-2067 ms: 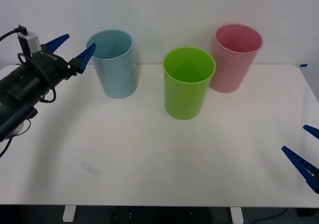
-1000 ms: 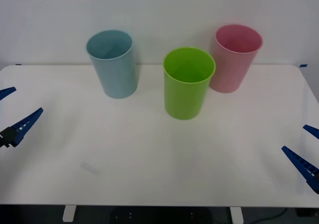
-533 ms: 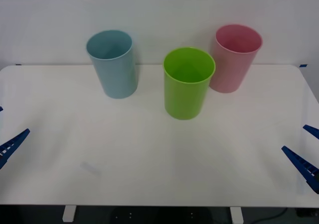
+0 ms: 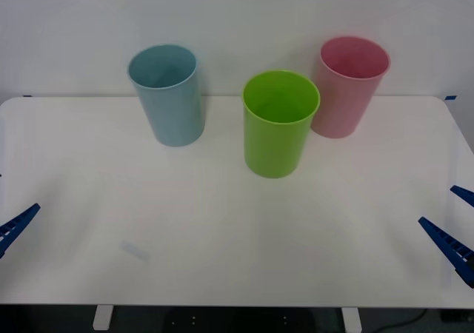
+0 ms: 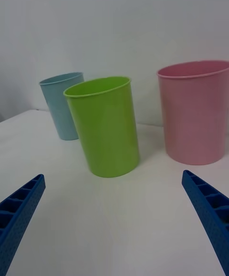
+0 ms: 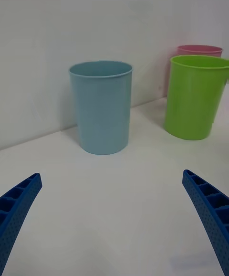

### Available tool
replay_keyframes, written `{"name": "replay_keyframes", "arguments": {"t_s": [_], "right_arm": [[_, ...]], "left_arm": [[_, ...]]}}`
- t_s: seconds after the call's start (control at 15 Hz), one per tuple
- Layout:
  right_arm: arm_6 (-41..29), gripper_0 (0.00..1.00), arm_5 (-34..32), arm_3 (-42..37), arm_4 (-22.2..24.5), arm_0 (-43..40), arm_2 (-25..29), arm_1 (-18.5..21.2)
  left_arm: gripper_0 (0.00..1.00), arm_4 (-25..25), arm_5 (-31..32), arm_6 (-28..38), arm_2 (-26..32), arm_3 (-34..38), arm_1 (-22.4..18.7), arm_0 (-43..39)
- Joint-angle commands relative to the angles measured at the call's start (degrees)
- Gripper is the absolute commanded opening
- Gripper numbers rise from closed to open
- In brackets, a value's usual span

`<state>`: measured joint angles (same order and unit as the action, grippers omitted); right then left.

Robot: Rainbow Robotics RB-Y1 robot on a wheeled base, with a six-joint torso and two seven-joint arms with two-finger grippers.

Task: Grasp the object on the table and drop it into the matching bin: aluminum can to the light blue bin, PET bottle to the pink bin.

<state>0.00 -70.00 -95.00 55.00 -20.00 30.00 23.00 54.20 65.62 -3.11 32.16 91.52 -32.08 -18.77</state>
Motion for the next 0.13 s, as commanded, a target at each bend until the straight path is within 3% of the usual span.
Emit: {"name": "replay_keyframes", "arguments": {"t_s": [0.07, 0.13], "right_arm": [[0.0, 1.00, 0.0, 0.0, 0.0, 0.0, 0.0, 0.0], [0.0, 1.00, 0.0, 0.0, 0.0, 0.0, 0.0, 0.0]], "left_arm": [[1.00, -0.2, 0.2, 0.3, -0.3, 0.0, 0.0, -0.3], [1.00, -0.2, 0.2, 0.3, -0.3, 0.0, 0.0, -0.3]]}}
